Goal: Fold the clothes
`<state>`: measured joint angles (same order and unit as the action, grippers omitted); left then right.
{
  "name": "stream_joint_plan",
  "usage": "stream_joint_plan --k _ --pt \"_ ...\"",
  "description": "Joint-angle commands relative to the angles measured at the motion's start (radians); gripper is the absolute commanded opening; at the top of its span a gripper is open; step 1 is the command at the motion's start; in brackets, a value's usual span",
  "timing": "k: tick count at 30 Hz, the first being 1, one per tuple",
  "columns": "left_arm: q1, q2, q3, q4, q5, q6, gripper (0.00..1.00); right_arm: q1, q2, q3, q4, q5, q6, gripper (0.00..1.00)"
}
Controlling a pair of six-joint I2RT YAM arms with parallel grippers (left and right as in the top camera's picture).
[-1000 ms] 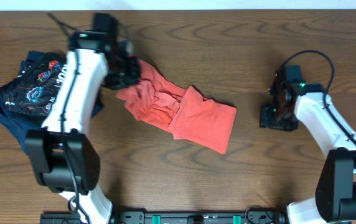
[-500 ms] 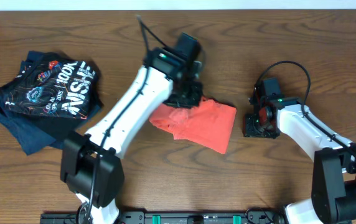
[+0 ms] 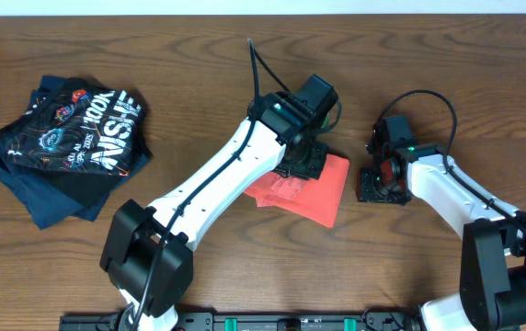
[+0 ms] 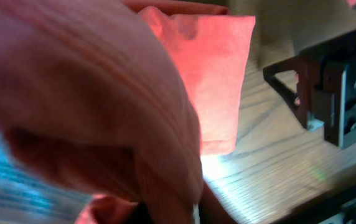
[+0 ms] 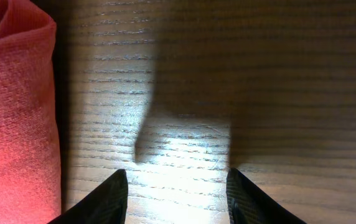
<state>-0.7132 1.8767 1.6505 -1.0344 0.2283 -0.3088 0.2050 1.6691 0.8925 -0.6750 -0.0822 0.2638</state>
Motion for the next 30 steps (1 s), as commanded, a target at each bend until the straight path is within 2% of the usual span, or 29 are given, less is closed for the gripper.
stream_joint_plan --k 1,3,10,14,18,21,23,28,30 --pt "-0.002 0.0 -0.009 0.01 -0.005 -0.016 0.44 0.006 0.008 -0.007 0.002 -0.005 0.018 0.49" --pt "-0.002 -0.001 -0.008 0.018 0.015 -0.015 0.51 0.006 0.008 -0.007 0.002 -0.005 0.018 0.49" --pt "0.036 -0.024 0.02 -0.002 0.0 0.001 0.52 0.005 0.008 -0.005 -0.009 -0.004 0.016 0.5" --pt "0.122 -0.066 0.02 -0.007 -0.074 0.001 0.54 0.004 0.002 0.049 -0.061 -0.005 0.016 0.5" --pt "0.241 -0.074 0.02 -0.005 -0.087 0.0 0.54 0.004 -0.039 0.171 -0.166 -0.03 -0.009 0.52" --pt "0.32 -0.061 0.019 -0.005 -0.083 0.0 0.54 0.004 -0.063 0.252 -0.192 -0.144 -0.057 0.54" --pt "0.357 -0.054 0.015 -0.004 -0.083 0.0 0.59 0.005 -0.065 0.28 -0.186 -0.241 -0.056 0.56" --pt "0.404 -0.029 0.0 0.005 -0.084 0.0 0.61 0.017 -0.051 0.249 -0.094 -0.559 -0.071 0.59" --pt "0.411 -0.006 -0.003 0.005 -0.084 0.0 0.61 0.026 -0.04 0.23 -0.069 -0.614 -0.07 0.59"
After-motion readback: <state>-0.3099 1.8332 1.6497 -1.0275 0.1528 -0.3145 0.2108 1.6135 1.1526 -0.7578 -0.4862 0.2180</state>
